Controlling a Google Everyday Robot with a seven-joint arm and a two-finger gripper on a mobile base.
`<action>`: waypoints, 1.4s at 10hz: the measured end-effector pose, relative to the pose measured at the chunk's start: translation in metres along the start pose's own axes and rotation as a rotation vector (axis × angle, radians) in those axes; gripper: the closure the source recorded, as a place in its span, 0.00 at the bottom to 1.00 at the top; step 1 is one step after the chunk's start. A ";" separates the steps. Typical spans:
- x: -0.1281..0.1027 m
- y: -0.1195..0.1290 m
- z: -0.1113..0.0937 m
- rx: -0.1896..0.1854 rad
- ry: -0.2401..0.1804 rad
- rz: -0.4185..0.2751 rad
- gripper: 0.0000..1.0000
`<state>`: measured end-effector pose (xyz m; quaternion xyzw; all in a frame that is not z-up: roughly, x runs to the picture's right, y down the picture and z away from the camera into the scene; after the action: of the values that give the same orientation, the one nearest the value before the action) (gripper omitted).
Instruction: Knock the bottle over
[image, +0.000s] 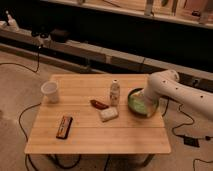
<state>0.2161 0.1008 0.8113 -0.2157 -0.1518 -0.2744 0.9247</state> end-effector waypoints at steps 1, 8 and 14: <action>0.001 -0.008 -0.006 0.021 0.010 -0.033 0.33; 0.009 -0.096 -0.053 0.264 0.049 -0.091 0.99; 0.018 -0.169 -0.051 0.499 0.022 -0.133 1.00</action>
<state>0.1415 -0.0597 0.8281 0.0325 -0.2188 -0.2912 0.9308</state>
